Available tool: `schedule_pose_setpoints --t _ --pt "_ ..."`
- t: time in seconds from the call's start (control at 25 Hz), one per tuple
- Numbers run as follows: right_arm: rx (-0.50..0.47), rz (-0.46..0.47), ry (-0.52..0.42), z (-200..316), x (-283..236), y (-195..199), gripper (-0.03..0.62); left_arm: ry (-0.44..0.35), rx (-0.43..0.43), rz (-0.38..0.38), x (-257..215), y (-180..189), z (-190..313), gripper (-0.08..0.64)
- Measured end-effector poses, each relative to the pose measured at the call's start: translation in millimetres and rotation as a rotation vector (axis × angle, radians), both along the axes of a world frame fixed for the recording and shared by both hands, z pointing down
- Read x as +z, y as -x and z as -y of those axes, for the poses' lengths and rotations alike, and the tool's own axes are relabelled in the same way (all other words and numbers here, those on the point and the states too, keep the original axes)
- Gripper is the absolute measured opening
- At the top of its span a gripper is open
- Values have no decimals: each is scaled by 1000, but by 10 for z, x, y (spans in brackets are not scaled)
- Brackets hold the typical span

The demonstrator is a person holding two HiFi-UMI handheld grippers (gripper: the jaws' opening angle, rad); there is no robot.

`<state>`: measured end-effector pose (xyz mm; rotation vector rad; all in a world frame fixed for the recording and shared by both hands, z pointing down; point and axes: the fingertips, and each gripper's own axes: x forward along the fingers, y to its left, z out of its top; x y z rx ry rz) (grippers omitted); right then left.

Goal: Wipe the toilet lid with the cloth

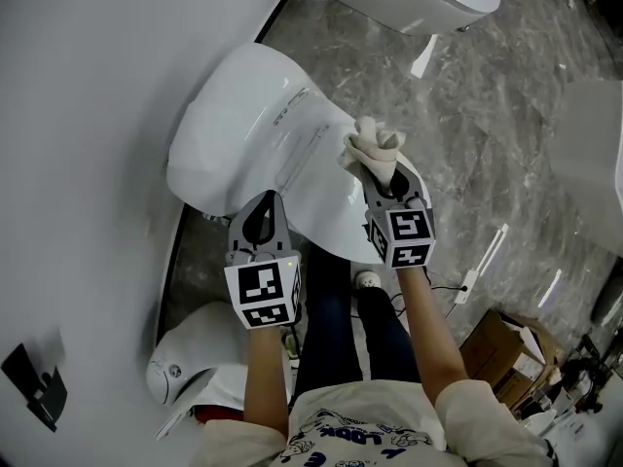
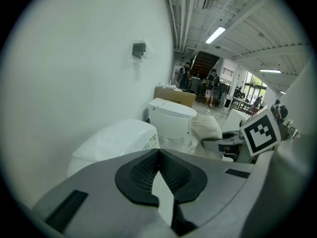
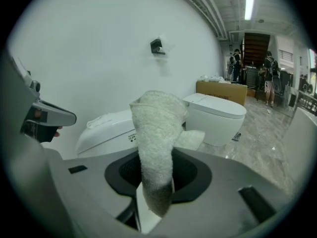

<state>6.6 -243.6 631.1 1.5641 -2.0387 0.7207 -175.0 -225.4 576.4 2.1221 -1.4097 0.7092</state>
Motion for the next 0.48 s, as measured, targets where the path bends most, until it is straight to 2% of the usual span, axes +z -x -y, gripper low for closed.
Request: schedule_pose_setpoints --t 0.2,0.48 --pt "-32 -12 22 129 312 74 112 19 -2 7 195 30 9 3" --pt "-70 -35 98 255 870 136 112 35 1 14 388 -6 43 3"
